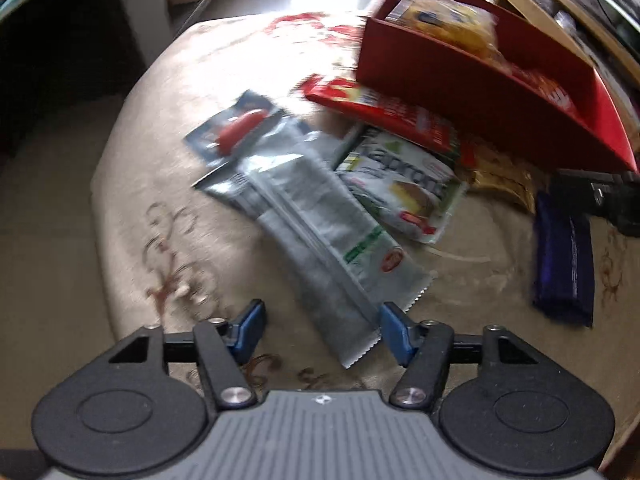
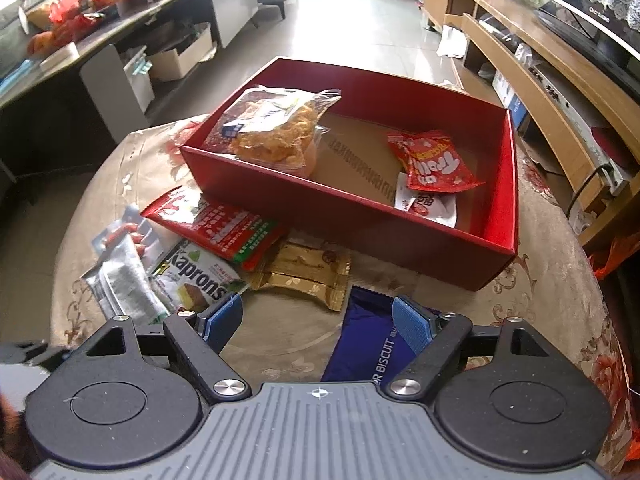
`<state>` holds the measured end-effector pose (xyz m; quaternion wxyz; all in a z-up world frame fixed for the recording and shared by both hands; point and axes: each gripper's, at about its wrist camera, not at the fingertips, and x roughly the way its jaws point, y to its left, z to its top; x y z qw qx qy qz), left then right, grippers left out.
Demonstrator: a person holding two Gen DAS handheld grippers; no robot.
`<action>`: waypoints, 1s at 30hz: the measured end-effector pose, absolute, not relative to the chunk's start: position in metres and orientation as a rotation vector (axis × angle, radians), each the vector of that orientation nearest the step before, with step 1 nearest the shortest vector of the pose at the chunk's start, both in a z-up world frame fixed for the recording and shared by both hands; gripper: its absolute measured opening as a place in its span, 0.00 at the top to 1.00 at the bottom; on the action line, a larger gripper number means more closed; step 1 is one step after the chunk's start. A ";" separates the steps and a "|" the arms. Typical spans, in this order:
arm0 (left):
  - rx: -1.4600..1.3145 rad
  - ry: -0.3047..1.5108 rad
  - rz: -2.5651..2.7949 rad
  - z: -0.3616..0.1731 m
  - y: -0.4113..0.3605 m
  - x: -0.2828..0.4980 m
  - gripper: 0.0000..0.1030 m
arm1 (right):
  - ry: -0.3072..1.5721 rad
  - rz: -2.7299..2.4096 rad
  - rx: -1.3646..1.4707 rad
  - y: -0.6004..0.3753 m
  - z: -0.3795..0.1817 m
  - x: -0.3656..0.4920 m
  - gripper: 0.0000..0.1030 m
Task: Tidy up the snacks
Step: 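Grasp the silver pouch with the left tool while the right grasps the blue Wafer Biscuit pack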
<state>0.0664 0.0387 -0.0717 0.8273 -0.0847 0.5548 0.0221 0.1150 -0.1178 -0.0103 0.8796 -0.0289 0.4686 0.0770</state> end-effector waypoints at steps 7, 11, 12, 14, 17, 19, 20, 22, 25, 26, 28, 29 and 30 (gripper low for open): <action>-0.411 1.138 0.130 -0.070 0.048 0.088 0.38 | 0.987 0.177 -0.072 -0.108 -0.014 0.117 0.16; -0.464 1.103 0.246 -0.071 0.043 0.095 0.37 | 1.002 0.161 -0.080 -0.111 -0.018 0.119 0.16; -0.458 1.091 0.266 -0.071 0.040 0.096 0.35 | 1.004 0.157 -0.082 -0.112 -0.019 0.119 0.16; -0.414 1.077 0.302 -0.073 0.032 0.100 0.35 | 1.005 0.155 -0.084 -0.115 -0.020 0.119 0.16; -0.284 1.079 0.306 -0.077 0.017 0.105 0.35 | 1.004 0.153 -0.085 -0.118 -0.019 0.118 0.16; -0.226 1.061 0.269 -0.078 0.014 0.098 0.37 | 1.001 0.155 -0.084 -0.121 -0.019 0.116 0.16; -0.200 1.055 0.243 -0.078 0.015 0.094 0.39 | 1.000 0.155 -0.086 -0.122 -0.018 0.115 0.16; -0.157 1.070 0.198 -0.076 0.016 0.086 0.47 | 0.995 0.147 -0.090 -0.126 -0.016 0.115 0.16; -0.105 1.110 0.080 -0.073 0.017 0.073 0.54 | 0.987 0.135 -0.081 -0.133 -0.013 0.113 0.16; -0.081 1.113 0.055 -0.073 0.016 0.069 0.55 | 0.986 0.136 -0.074 -0.136 -0.012 0.113 0.16; -0.071 1.122 0.031 -0.072 0.018 0.063 0.55 | 0.993 0.124 -0.058 -0.144 -0.013 0.114 0.16; -0.081 1.122 0.030 -0.072 0.019 0.062 0.55 | 1.000 0.116 -0.051 -0.147 -0.015 0.115 0.16; -0.091 1.123 0.031 -0.072 0.019 0.062 0.55 | 1.008 0.106 -0.039 -0.151 -0.017 0.116 0.16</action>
